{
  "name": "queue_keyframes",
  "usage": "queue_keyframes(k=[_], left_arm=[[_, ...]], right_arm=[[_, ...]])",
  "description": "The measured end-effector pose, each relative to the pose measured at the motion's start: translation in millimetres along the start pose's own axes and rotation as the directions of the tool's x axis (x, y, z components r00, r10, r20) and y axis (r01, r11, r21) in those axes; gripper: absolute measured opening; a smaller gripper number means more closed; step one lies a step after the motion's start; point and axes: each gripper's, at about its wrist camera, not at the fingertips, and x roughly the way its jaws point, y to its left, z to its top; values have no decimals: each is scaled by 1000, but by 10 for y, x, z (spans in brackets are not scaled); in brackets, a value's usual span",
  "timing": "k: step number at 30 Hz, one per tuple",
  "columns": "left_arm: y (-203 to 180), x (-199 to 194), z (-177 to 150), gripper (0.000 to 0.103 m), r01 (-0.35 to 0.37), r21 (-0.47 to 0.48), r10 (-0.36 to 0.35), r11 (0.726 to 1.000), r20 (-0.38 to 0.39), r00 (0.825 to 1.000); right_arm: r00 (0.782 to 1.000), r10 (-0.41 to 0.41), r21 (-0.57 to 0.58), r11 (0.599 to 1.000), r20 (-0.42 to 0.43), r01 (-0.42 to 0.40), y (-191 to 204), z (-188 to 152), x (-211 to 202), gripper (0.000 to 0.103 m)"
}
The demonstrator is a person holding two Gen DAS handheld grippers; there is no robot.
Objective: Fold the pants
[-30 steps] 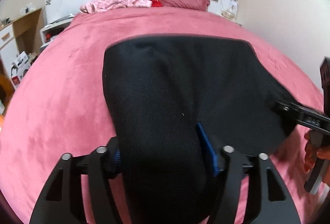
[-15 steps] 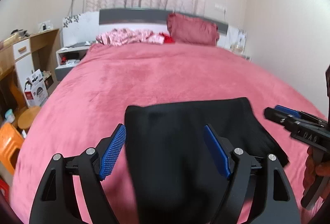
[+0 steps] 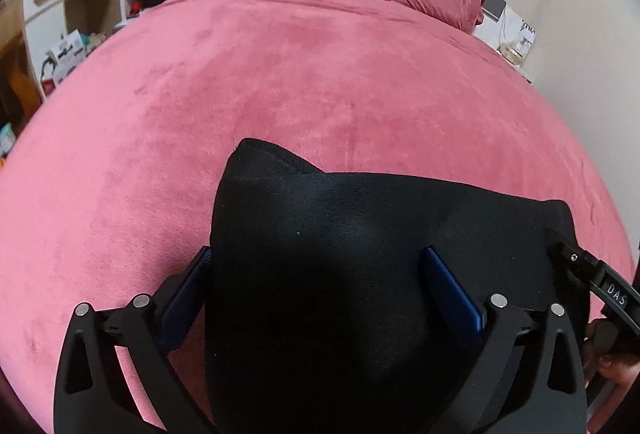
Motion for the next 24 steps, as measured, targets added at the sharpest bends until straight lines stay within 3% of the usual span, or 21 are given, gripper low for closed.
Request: queue_keyframes(k=[3, 5, 8, 9, 11, 13, 16, 18, 24], left_arm=[[-161, -164, -139, 100, -76, 58, 70, 995, 87, 994], [-283, -355, -290, 100, -164, 103, 144, 981, 179, 973], [-430, -561, -565, 100, -249, 185, 204, 951, 231, 951], [-449, -630, -676, 100, -249, 202, 199, 947, 239, 950], [-388, -801, -981, 100, -181, 184, 135, 966, 239, 962], [-213, -966, -1252, 100, -83, 80, 62, 993, 235, 970], [-16, -1175, -1535, 100, -11, -43, 19, 999, 197, 980], [-19, -1273, -1703, 100, -21, -40, 28, 999, 180, 983], [-202, -1438, -2198, 100, -101, 126, 92, 987, 76, 993]], right_arm=[[987, -127, -88, 987, 102, 136, 188, -152, -285, 82], [964, -217, -111, 966, 151, 235, 284, -282, -458, 90], [954, -249, -168, 946, 168, 277, 386, -605, -653, 90], [951, -256, -171, 943, 175, 285, 390, -733, -720, 90], [947, -262, -143, 946, 185, 289, 348, -933, -811, 94], [954, -241, -70, 964, 180, 257, 256, -1148, -924, 94], [956, -233, 38, 972, 177, 230, 181, -1394, -1150, 97], [959, -242, 88, 969, 146, 231, 183, -1560, -1264, 101], [964, -266, 89, 960, 14, 264, 273, -2167, -1410, 101]])
